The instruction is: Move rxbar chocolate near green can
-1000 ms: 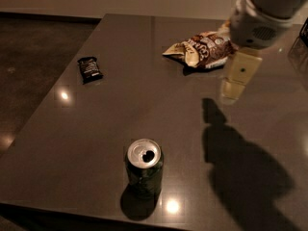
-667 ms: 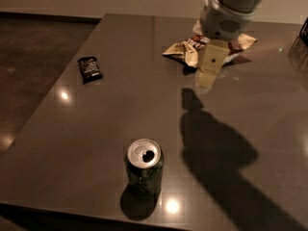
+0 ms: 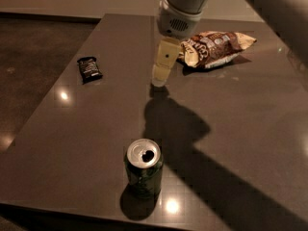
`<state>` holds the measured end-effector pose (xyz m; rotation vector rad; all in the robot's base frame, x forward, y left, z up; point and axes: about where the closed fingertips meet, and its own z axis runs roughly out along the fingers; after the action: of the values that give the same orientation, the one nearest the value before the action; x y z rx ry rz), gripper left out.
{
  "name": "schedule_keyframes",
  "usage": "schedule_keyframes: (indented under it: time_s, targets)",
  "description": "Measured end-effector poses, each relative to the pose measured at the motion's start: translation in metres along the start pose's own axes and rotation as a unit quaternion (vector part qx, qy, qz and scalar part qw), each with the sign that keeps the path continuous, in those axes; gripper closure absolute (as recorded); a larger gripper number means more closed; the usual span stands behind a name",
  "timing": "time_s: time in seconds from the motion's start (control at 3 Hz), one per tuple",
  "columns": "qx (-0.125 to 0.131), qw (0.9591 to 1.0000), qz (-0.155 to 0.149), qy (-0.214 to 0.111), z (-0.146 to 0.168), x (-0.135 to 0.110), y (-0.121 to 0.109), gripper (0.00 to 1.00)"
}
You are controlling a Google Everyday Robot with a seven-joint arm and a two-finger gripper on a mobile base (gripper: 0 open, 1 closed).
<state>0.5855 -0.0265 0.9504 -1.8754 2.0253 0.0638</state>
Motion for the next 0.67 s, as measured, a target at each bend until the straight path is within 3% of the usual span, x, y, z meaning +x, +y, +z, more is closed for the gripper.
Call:
schedule_keyframes:
  time_s: [0.33, 0.67]
  targets:
    - [-0.003, 0.9993, 0.031, -0.022, 0.018, -0.034, -0.001, 0.0]
    - [-0.003, 0.9943, 0.095, -0.047, 0.034, -0.063, 0.0, 0.0]
